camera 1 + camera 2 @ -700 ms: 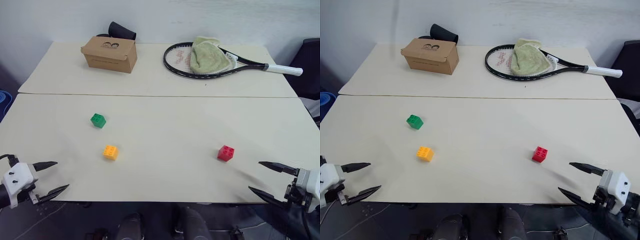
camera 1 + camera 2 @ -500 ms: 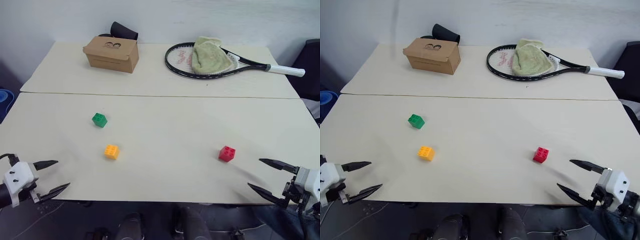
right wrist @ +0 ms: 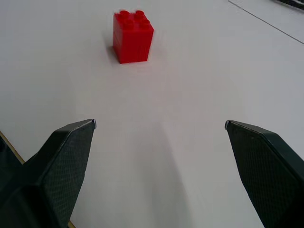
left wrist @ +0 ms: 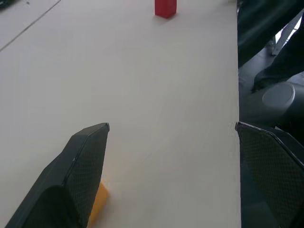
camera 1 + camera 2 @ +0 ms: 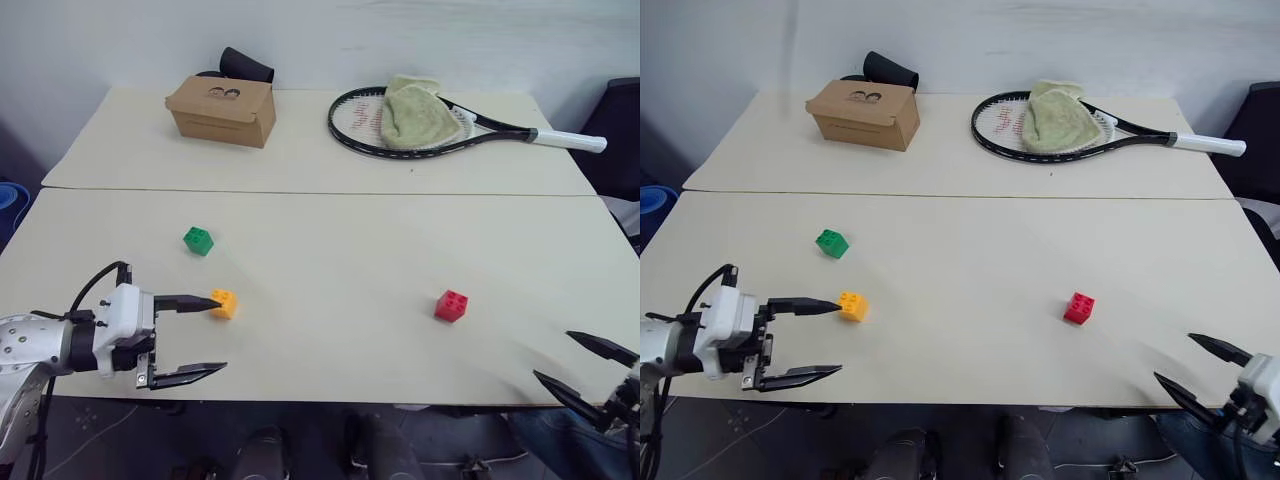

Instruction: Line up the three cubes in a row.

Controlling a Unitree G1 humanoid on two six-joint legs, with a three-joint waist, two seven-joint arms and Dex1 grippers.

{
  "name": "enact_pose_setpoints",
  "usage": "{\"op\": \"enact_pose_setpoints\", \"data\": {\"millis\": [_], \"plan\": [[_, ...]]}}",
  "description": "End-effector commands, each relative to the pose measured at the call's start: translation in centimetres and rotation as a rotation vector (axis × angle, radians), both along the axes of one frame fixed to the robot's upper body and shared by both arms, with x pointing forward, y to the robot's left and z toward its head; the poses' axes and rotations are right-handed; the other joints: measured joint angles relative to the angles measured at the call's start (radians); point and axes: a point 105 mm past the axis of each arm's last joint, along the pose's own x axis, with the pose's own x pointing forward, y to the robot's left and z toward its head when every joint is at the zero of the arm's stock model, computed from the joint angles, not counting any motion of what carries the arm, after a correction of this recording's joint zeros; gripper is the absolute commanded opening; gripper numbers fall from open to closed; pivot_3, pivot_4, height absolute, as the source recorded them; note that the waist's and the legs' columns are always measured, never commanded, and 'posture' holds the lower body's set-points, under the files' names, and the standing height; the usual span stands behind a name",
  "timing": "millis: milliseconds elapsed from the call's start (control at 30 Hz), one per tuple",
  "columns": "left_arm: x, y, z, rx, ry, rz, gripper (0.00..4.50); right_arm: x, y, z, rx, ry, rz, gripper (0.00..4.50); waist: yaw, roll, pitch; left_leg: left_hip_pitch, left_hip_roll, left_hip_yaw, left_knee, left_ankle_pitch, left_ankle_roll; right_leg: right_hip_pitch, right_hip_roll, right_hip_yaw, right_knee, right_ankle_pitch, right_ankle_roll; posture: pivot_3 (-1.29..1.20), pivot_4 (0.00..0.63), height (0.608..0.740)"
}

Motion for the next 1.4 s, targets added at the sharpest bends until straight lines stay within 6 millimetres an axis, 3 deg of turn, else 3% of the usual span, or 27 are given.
{"op": "enact_pose_setpoints", "data": {"millis": [33,233,567,667,900,1033,1133,1400], "plan": [[0.3,-0.6,0.3,0.003,-0.032,-0.016,4.47,2.4,2.3,1.7,0.008,-0.008,0.107,4.50,-0.004,0.000,0.000,0.000,0.000,0.000,0.000,0.000,0.000,0.000,0.000,0.000,0.000,0.000,0.000,0.00,0.150,0.740],[0.3,-1.7,0.0,-0.008,-0.016,-0.057,4.47,6.1,4.4,1.5,0.030,0.030,0.182,4.50,0.007,0.000,0.000,-0.001,0.000,0.000,0.000,0.000,-0.001,-0.001,0.000,-0.001,0.000,0.000,0.000,0.00,0.150,0.740],[0.4,-1.9,-0.3,-0.001,-0.009,-0.059,4.47,9.0,6.5,0.7,0.045,0.087,0.261,4.50,0.008,0.000,0.000,-0.003,-0.001,-0.001,0.002,0.002,-0.002,-0.001,-0.001,-0.002,0.000,0.000,0.000,0.00,0.150,0.740],[0.4,-1.8,-0.2,0.005,-0.017,-0.052,4.50,9.3,6.7,0.4,0.035,0.112,0.282,3.88,0.008,0.000,0.000,-0.003,-0.001,-0.001,0.002,0.002,-0.003,-0.002,-0.001,-0.002,0.001,0.000,0.000,0.00,0.150,0.740],[0.3,-1.4,-0.3,0.014,-0.023,-0.031,4.50,9.5,7.3,0.9,0.027,0.093,0.367,1.53,0.006,0.000,0.000,-0.003,-0.001,-0.001,0.002,0.002,-0.002,-0.002,-0.001,-0.002,0.001,0.000,0.000,0.00,0.150,0.740],[0.3,-1.1,-0.3,0.014,-0.023,-0.021,4.50,9.4,11.3,3.2,0.013,0.032,0.563,1.48,0.000,0.000,0.000,-0.002,-0.001,-0.001,0.002,0.002,-0.002,-0.002,0.000,-0.002,0.001,0.000,0.000,0.00,0.150,0.740],[0.2,-0.9,-0.5,0.015,-0.017,-0.011,4.50,9.6,14.3,3.5,-0.055,0.073,0.678,1.48,-0.013,0.000,0.000,-0.002,0.000,-0.001,0.001,0.002,-0.003,-0.002,0.000,-0.002,0.002,0.000,0.000,0.00,0.150,0.740],[0.1,-1.0,-0.7,0.012,-0.010,0.004,4.50,12.6,16.9,1.1,-0.209,0.140,0.720,1.48,-0.017,0.000,0.000,-0.008,0.000,-0.002,0.005,0.004,-0.006,-0.004,-0.001,-0.003,0.001,0.000,0.000,0.00,0.150,0.740]]}}
